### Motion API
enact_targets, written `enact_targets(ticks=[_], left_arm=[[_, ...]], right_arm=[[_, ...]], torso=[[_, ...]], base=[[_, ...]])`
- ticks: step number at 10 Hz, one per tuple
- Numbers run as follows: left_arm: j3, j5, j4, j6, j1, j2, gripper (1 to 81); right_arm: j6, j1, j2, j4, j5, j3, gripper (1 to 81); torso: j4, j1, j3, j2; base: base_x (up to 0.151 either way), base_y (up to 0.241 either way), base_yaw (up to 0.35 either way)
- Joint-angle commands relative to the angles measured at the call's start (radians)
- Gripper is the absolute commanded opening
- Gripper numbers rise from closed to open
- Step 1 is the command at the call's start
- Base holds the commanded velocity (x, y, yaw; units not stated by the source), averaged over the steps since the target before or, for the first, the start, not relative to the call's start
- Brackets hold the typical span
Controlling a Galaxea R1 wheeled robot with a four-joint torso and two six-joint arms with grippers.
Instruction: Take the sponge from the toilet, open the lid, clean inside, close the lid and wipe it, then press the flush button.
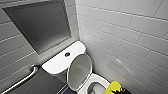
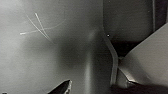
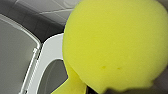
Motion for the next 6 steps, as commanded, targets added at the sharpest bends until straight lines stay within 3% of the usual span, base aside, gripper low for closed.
enact_targets(ticks=[1,6], left_arm=[[0.004,0.078,-0.005,0.006,0.011,0.006,81.1],[0.004,0.077,-0.003,0.006,0.010,0.006,81.1]], right_arm=[[0.002,0.001,-0.043,0.030,-0.037,-0.023,1.0],[0.002,-0.111,-0.158,0.064,0.086,0.097,1.0]], torso=[[0.000,0.000,0.000,0.000],[0.000,0.000,0.000,-0.001]], base=[[0.000,0.000,0.000],[0.000,0.000,0.000]])
